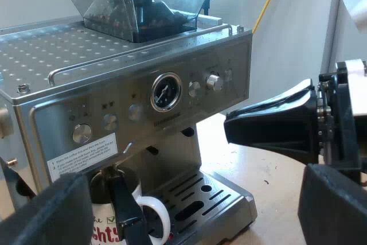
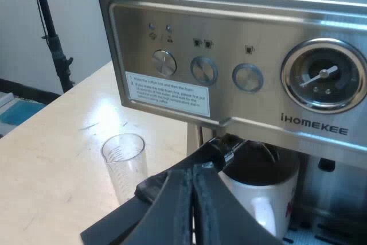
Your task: Place mug into machine
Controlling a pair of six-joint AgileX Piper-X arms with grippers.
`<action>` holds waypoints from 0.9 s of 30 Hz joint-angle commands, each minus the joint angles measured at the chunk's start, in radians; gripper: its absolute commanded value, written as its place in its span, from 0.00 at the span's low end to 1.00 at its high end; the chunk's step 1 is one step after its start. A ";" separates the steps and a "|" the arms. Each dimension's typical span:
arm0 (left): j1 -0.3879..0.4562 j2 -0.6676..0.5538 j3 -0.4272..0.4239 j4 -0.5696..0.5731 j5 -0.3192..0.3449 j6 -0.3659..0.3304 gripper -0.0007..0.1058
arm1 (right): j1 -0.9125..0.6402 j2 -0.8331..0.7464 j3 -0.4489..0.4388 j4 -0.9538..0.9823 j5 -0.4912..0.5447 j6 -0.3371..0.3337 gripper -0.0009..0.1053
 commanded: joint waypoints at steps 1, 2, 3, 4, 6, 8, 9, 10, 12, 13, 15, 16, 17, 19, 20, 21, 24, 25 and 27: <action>-0.004 -0.005 -0.009 -0.008 -0.017 -0.004 0.75 | -0.021 0.013 -0.005 -0.019 -0.004 -0.012 0.01; -0.004 -0.005 -0.009 -0.008 -0.017 -0.004 0.75 | -0.032 0.022 -0.005 -0.035 -0.009 -0.010 0.01; -0.004 -0.005 -0.009 -0.008 -0.017 -0.004 0.75 | -0.043 0.030 -0.007 -0.046 -0.018 -0.010 0.01; -0.004 -0.005 -0.009 -0.008 -0.017 -0.004 0.75 | -0.047 0.036 -0.007 -0.053 -0.020 -0.010 0.01; -0.004 -0.005 -0.009 -0.008 -0.017 -0.004 0.75 | -0.064 0.059 -0.010 -0.082 -0.027 -0.010 0.01; -0.004 -0.005 -0.009 -0.008 -0.017 -0.004 0.75 | -0.077 0.077 -0.013 -0.100 -0.049 -0.010 0.01; -0.004 -0.005 -0.009 -0.008 -0.017 -0.004 0.75 | -0.083 0.090 -0.015 -0.116 -0.056 -0.010 0.01; -0.004 -0.005 -0.009 -0.008 -0.017 -0.004 0.75 | -0.085 0.095 -0.018 -0.121 -0.059 -0.010 0.01; -0.004 -0.005 -0.009 -0.008 -0.017 -0.004 0.75 | -0.097 0.121 -0.029 -0.149 -0.067 -0.010 0.01; -0.004 -0.005 -0.009 -0.008 -0.017 -0.004 0.75 | -0.100 0.132 -0.034 -0.157 -0.067 -0.012 0.01; -0.004 -0.005 -0.009 -0.008 -0.017 -0.004 0.75 | -0.110 0.164 -0.063 -0.171 -0.077 -0.012 0.01; -0.004 -0.005 -0.009 -0.008 -0.017 -0.004 0.75 | -0.115 0.170 -0.070 -0.171 -0.079 -0.014 0.01; -0.004 -0.005 -0.009 -0.008 -0.017 -0.004 0.75 | -0.119 0.190 -0.088 -0.171 -0.084 -0.023 0.01; -0.004 -0.005 -0.009 -0.008 -0.017 -0.004 0.75 | -0.126 0.218 -0.115 -0.171 -0.086 -0.039 0.01; -0.004 -0.005 -0.009 -0.008 -0.017 -0.004 0.75 | -0.128 0.237 -0.132 -0.171 -0.085 -0.043 0.01; -0.004 -0.005 -0.009 -0.008 -0.017 -0.004 0.75 | -0.131 0.252 -0.145 -0.171 -0.083 -0.046 0.01; -0.004 -0.005 -0.009 -0.008 -0.017 -0.004 0.75 | -0.144 0.287 -0.171 -0.171 -0.076 -0.054 0.01; -0.004 -0.005 -0.009 -0.008 -0.017 -0.004 0.75 | -0.150 0.290 -0.174 -0.171 -0.072 -0.054 0.01; -0.004 -0.005 -0.009 -0.008 -0.017 -0.004 0.75 | -0.163 0.304 -0.183 -0.171 -0.059 -0.054 0.01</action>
